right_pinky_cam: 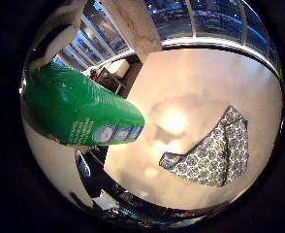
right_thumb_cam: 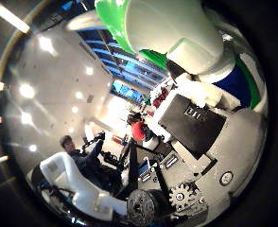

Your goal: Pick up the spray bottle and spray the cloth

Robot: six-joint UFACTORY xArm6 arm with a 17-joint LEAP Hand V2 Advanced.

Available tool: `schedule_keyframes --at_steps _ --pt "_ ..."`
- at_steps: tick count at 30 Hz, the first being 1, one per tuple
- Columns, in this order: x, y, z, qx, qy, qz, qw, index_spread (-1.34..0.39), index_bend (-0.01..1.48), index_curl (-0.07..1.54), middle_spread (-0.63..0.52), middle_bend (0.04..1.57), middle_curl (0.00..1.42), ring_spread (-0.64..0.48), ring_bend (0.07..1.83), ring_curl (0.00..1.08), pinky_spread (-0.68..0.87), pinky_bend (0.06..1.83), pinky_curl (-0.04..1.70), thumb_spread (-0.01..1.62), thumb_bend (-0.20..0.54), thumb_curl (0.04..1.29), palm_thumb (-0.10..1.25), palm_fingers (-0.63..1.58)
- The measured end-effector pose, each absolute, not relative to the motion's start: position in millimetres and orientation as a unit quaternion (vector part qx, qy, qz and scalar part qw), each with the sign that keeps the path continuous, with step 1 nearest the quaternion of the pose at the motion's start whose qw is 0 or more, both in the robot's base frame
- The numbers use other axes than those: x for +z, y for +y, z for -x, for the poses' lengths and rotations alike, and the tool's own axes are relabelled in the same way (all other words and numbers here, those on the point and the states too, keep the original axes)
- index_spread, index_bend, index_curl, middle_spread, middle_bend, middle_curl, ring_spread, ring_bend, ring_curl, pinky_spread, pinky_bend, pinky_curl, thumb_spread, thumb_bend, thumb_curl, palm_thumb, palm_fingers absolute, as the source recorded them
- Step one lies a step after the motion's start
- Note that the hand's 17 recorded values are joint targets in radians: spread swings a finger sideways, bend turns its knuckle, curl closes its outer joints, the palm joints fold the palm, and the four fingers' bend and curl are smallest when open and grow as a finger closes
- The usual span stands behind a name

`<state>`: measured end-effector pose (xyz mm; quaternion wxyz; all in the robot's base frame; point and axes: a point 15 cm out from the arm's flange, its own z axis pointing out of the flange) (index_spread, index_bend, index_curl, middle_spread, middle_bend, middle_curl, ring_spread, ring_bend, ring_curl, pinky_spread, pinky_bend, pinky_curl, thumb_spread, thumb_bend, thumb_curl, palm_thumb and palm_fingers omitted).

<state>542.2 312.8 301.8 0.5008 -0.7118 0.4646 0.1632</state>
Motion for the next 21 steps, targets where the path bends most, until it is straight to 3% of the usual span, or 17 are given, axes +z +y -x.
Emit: schedule_keyframes --at_steps 21 --pt "220.2 306.4 -610.7 0.153 0.473 0.718 0.488 -0.21 1.08 0.76 -0.07 1.34 0.6 -0.14 1.47 0.55 -0.21 1.0 1.3 0.65 -0.021 0.9 1.0 1.21"
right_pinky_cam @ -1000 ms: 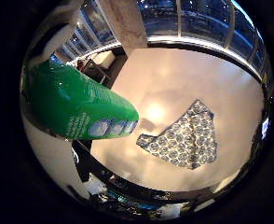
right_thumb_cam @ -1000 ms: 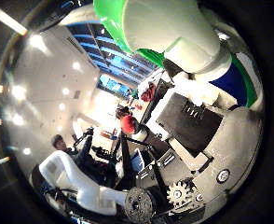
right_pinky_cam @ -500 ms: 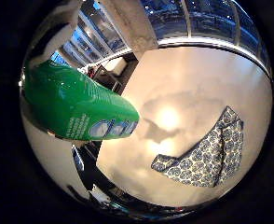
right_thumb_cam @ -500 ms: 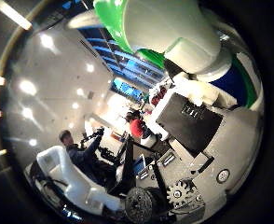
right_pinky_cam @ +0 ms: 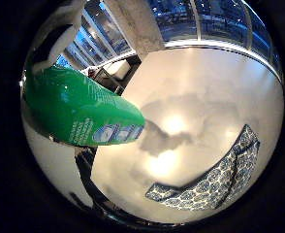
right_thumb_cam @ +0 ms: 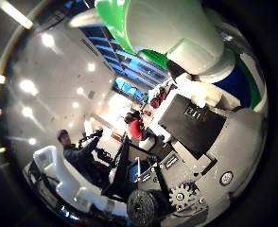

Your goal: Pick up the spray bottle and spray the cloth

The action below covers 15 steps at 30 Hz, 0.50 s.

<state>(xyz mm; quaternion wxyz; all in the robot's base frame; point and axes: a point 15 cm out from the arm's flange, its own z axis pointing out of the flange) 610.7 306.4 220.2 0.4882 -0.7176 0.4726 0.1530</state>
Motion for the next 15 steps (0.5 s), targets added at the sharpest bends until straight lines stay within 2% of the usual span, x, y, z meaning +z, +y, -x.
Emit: schedule_keyframes --at_steps 10,15 --pt "183.2 272.1 -622.8 0.156 0.505 0.704 0.474 -0.21 1.1 0.75 -0.07 1.33 0.59 -0.14 1.46 0.55 -0.21 1.0 1.26 0.73 -0.022 0.88 0.94 1.21" --pt "180.5 264.8 -623.2 0.152 0.503 0.71 0.468 -0.22 1.0 0.72 -0.08 1.31 0.58 -0.14 1.44 0.54 -0.23 0.99 1.2 0.86 -0.029 0.79 0.89 1.19"
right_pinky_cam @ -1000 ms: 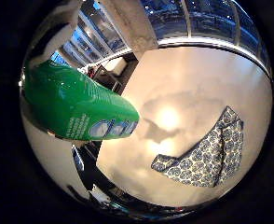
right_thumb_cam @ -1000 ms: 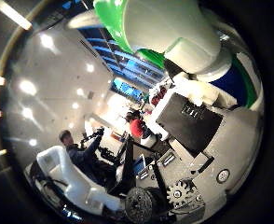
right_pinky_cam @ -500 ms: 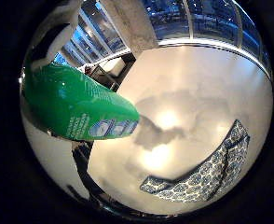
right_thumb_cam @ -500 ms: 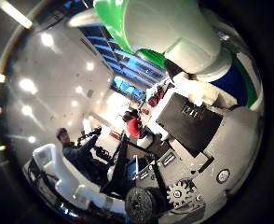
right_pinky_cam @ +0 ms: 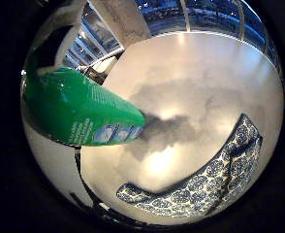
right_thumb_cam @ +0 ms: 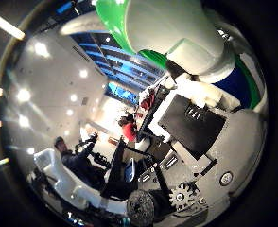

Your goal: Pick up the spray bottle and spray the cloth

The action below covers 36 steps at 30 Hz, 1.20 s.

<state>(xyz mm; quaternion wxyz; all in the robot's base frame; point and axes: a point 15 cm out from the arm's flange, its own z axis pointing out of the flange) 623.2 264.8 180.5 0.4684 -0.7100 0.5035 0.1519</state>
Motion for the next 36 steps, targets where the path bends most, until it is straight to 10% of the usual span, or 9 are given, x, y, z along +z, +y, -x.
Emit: schedule_keyframes --at_steps 6,9,11,14,36 --pt "175.5 252.4 -621.4 0.145 0.496 0.727 0.452 -0.29 0.65 0.65 -0.11 1.16 0.53 -0.17 1.32 0.49 -0.35 0.98 0.98 0.89 -0.036 0.67 0.83 1.05" --pt "172.6 247.4 -616.6 0.139 0.483 0.748 0.434 -0.4 0.36 0.58 -0.15 0.89 0.47 -0.22 1.2 0.46 -0.44 1.02 0.9 0.96 -0.031 0.6 0.79 0.53" --pt "168.4 243.9 -611.4 0.139 0.475 0.762 0.417 -0.42 0.43 0.58 -0.11 0.71 0.41 -0.15 0.93 0.39 -0.17 0.8 0.88 0.99 -0.038 0.55 0.74 0.0" --pt "159.9 241.9 -596.1 0.157 0.464 0.782 0.384 -0.42 0.29 0.46 -0.05 0.48 0.33 -0.01 0.68 0.25 0.19 0.64 0.7 1.01 -0.041 0.48 0.68 -0.15" --pt "208.3 64.8 -586.7 0.111 0.513 0.775 0.353 -0.37 0.16 0.27 0.04 0.19 0.29 0.11 0.35 0.22 0.41 0.44 0.38 0.97 -0.028 0.31 0.55 0.0"
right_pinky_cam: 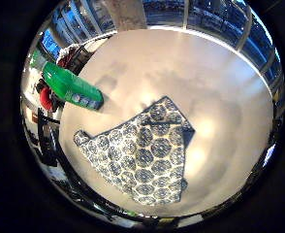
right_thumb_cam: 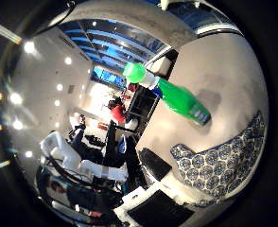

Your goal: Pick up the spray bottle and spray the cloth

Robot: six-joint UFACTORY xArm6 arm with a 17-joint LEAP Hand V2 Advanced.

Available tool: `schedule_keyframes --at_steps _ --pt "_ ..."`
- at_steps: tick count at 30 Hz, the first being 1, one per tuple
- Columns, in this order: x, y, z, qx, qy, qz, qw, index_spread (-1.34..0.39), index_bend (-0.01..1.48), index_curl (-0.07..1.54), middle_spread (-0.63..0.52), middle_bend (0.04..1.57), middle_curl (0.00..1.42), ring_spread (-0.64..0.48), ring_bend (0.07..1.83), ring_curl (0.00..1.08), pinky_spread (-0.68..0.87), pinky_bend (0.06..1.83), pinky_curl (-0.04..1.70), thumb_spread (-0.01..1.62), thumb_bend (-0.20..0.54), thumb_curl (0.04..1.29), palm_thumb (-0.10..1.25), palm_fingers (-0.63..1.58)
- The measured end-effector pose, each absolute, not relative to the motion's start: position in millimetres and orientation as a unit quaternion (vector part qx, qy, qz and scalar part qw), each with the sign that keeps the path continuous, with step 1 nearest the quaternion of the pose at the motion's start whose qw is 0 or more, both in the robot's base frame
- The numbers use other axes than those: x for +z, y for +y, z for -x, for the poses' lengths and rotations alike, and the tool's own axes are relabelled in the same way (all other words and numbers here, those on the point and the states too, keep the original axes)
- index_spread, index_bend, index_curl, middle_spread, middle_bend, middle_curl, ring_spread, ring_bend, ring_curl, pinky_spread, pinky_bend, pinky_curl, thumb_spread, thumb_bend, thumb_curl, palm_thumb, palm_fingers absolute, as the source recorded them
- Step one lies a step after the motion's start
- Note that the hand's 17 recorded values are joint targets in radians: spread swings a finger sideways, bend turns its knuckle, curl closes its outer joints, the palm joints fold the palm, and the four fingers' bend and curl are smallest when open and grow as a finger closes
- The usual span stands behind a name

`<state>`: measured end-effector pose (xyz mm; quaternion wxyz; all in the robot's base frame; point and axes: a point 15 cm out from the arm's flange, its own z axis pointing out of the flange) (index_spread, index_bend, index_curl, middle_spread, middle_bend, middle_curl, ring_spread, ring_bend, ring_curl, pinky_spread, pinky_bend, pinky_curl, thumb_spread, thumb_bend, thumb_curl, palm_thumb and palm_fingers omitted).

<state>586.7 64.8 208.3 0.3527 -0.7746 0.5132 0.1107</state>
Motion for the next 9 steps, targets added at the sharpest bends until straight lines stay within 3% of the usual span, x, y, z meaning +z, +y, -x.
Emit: schedule_keyframes --at_steps 9 --pt "217.1 -17.7 -538.2 0.077 0.535 0.779 0.318 -0.37 0.19 0.29 0.03 0.17 0.29 0.09 0.33 0.23 0.41 0.44 0.35 0.97 -0.028 0.3 0.55 0.05"
